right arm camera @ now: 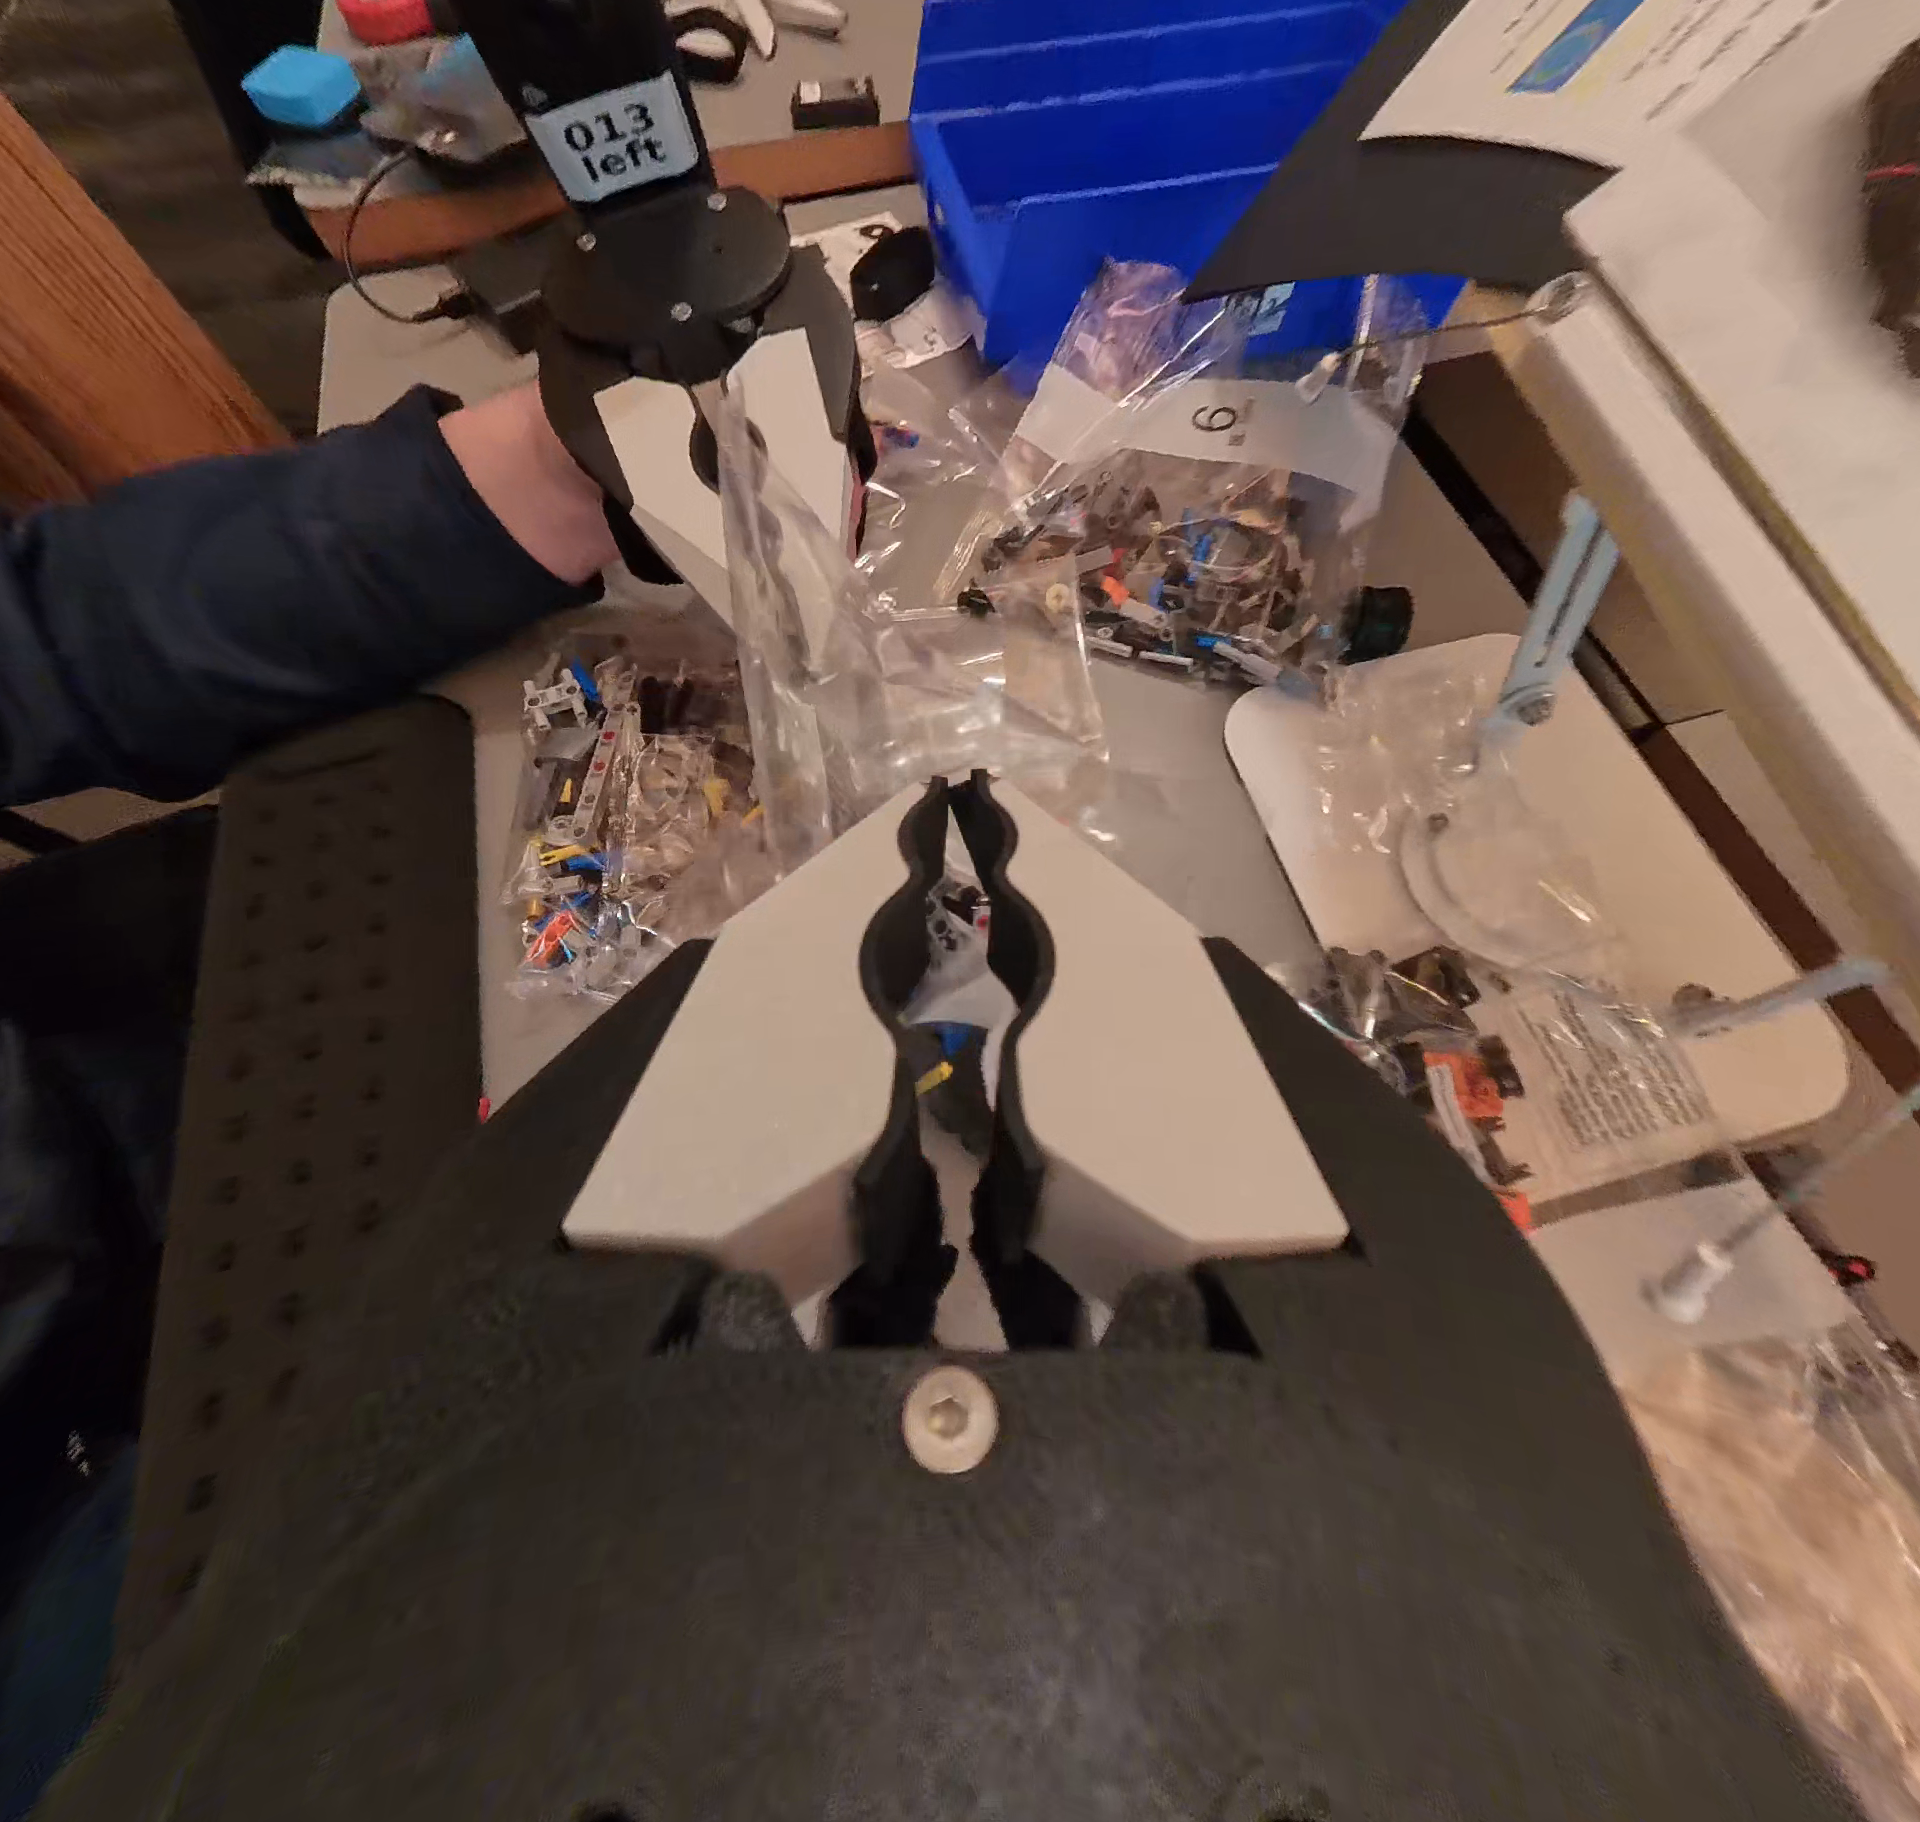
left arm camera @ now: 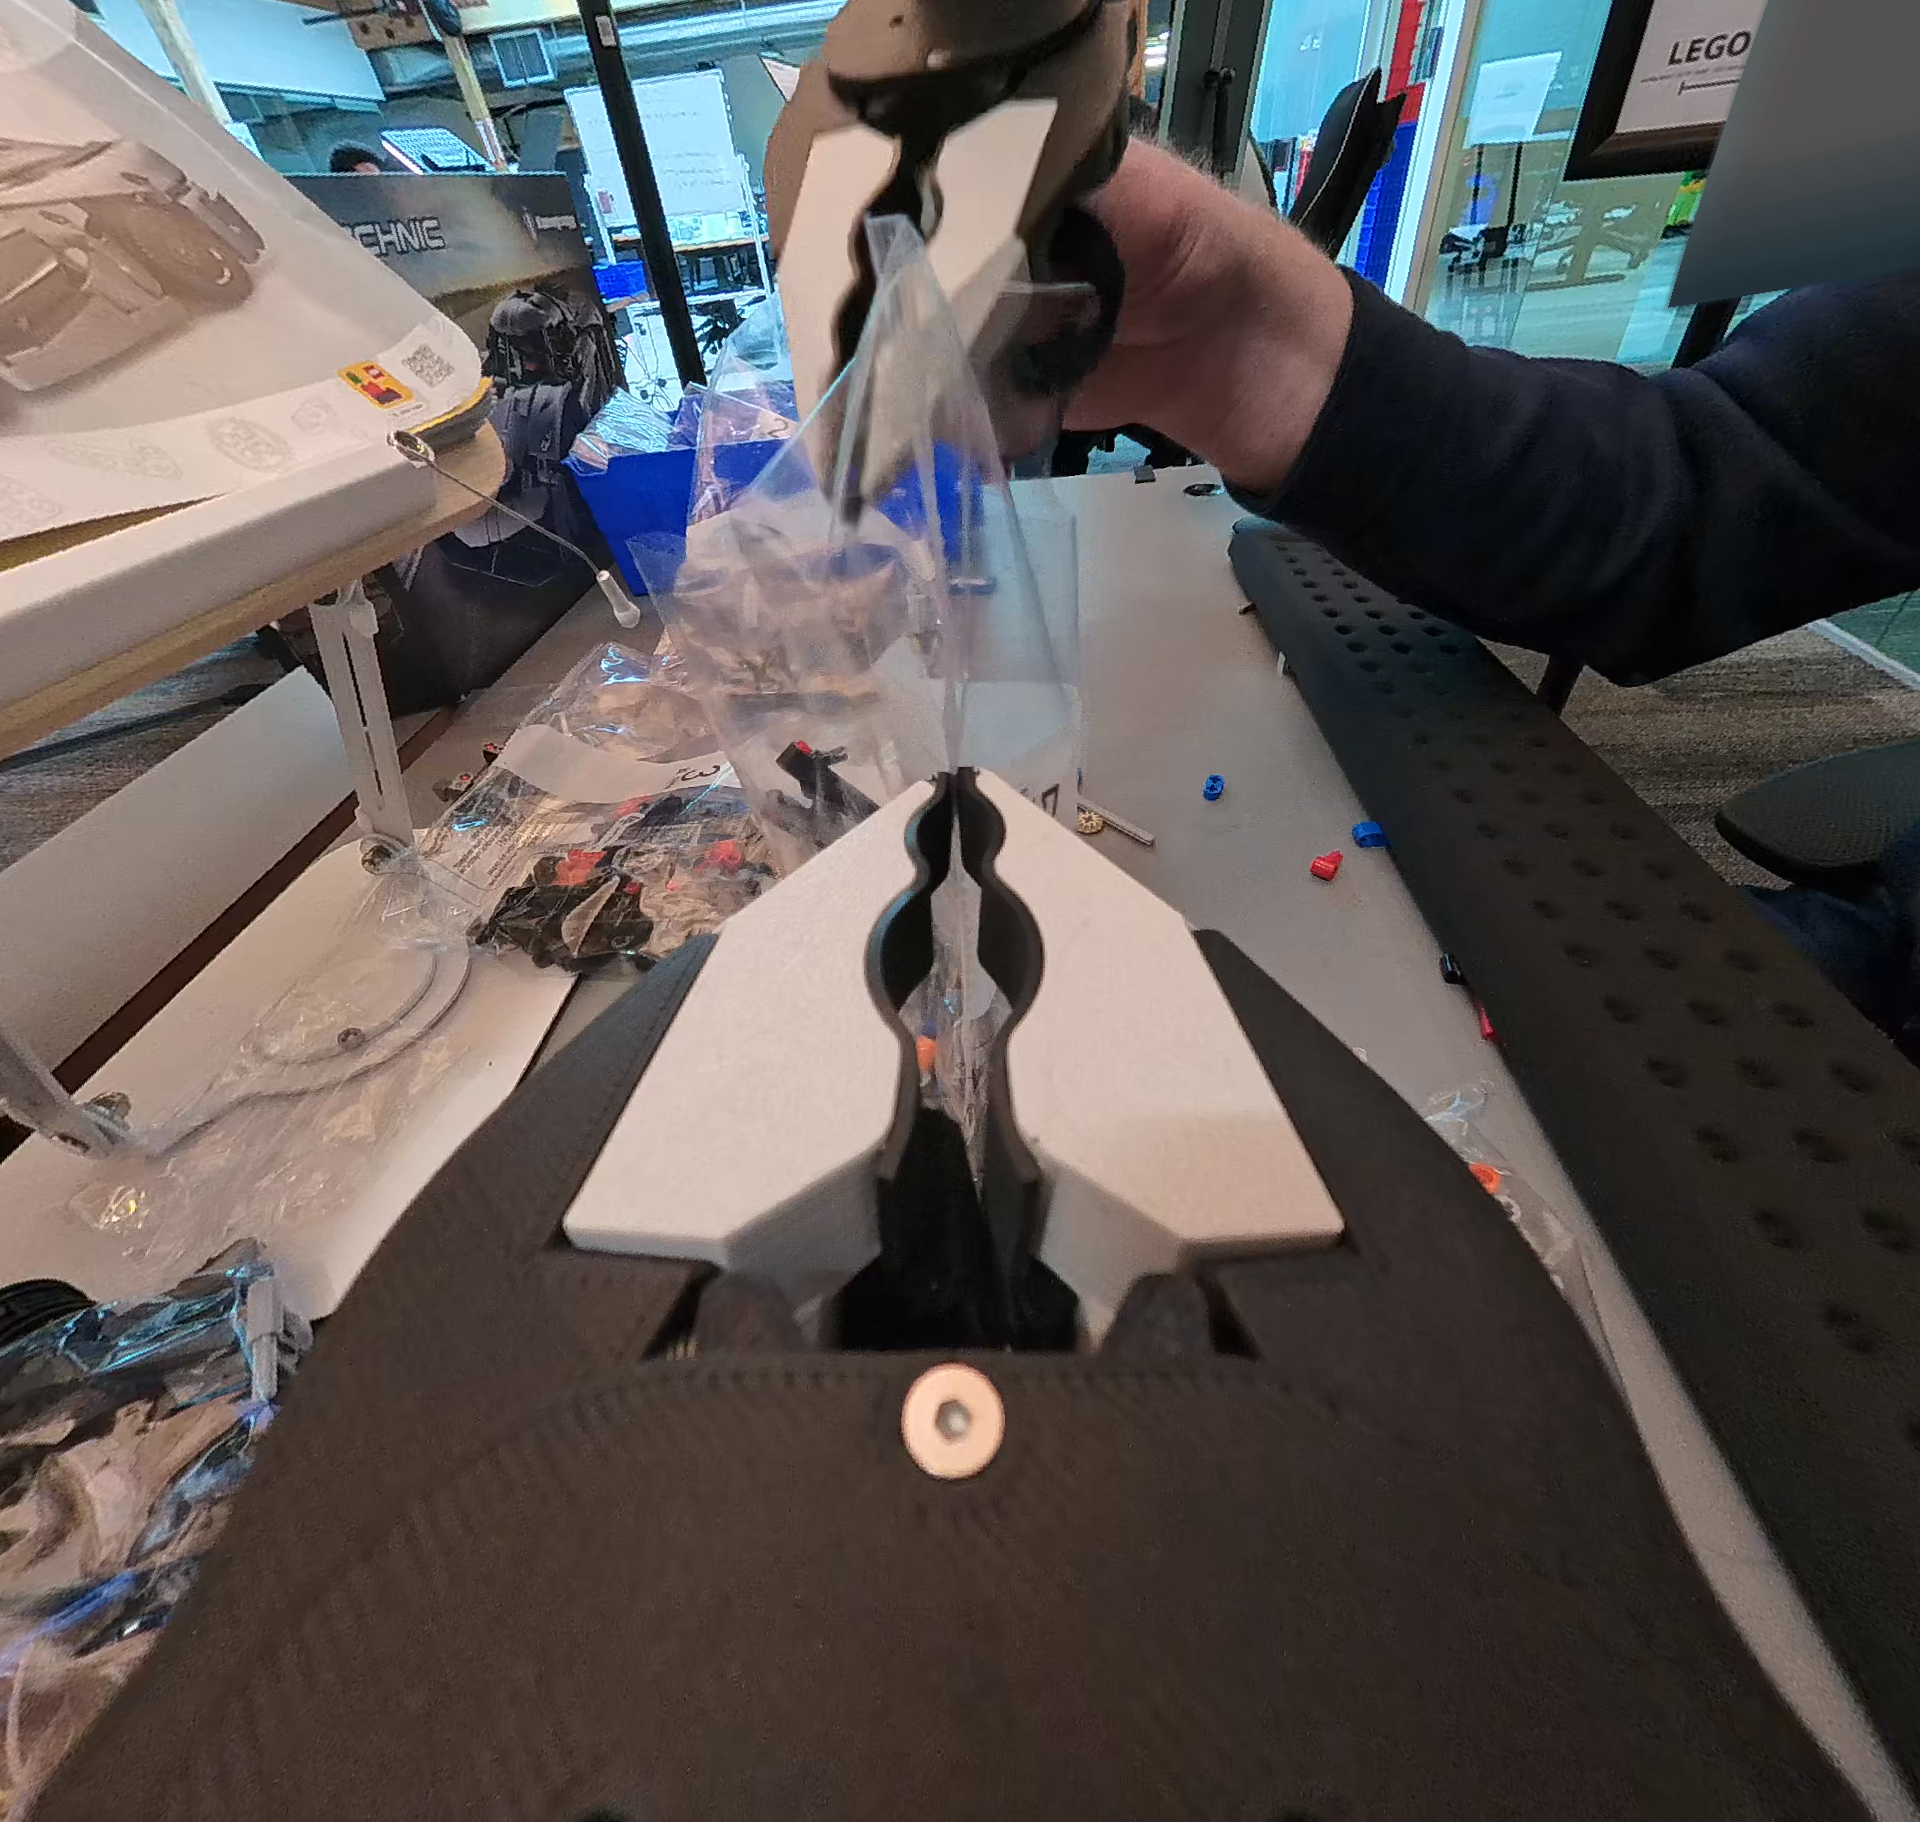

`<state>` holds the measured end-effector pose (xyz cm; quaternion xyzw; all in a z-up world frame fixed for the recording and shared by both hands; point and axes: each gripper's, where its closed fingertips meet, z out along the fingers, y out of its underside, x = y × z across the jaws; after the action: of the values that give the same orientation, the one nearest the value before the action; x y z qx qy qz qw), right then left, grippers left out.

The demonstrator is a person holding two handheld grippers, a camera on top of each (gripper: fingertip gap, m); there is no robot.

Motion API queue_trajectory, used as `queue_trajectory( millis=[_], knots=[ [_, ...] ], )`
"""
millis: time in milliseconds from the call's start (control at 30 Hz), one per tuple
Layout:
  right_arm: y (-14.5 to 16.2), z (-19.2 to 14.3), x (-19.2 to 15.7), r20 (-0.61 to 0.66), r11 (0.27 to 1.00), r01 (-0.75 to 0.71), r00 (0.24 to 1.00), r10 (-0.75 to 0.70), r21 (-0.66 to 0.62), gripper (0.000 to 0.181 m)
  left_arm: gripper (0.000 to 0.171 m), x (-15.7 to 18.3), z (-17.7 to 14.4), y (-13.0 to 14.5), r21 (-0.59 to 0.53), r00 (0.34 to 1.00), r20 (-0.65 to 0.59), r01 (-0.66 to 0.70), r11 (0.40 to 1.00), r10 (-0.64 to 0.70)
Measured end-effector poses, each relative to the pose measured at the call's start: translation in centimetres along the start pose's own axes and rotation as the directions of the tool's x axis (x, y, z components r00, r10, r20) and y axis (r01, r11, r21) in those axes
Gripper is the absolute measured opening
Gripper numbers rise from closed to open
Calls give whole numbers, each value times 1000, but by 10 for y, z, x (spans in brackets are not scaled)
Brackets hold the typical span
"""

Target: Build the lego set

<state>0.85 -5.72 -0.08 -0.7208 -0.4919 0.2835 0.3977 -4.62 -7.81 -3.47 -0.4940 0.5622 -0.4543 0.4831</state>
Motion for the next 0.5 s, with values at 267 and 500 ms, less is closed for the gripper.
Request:
queue_trajectory(
  millis=[267, 500],
  knots=[
    [4, -21, 9, 2, 988, -118, 993, 119, 98, 23, 0, 0, 0, 0, -1, 1000, 1, 0, 1000, 0],
    [107, -41, 12, -88, 975, -141, 988, 128, -169, 22, 0, -1, 0, 0, 0, 1000, 4, 2, 1000, -2]
  ],
)
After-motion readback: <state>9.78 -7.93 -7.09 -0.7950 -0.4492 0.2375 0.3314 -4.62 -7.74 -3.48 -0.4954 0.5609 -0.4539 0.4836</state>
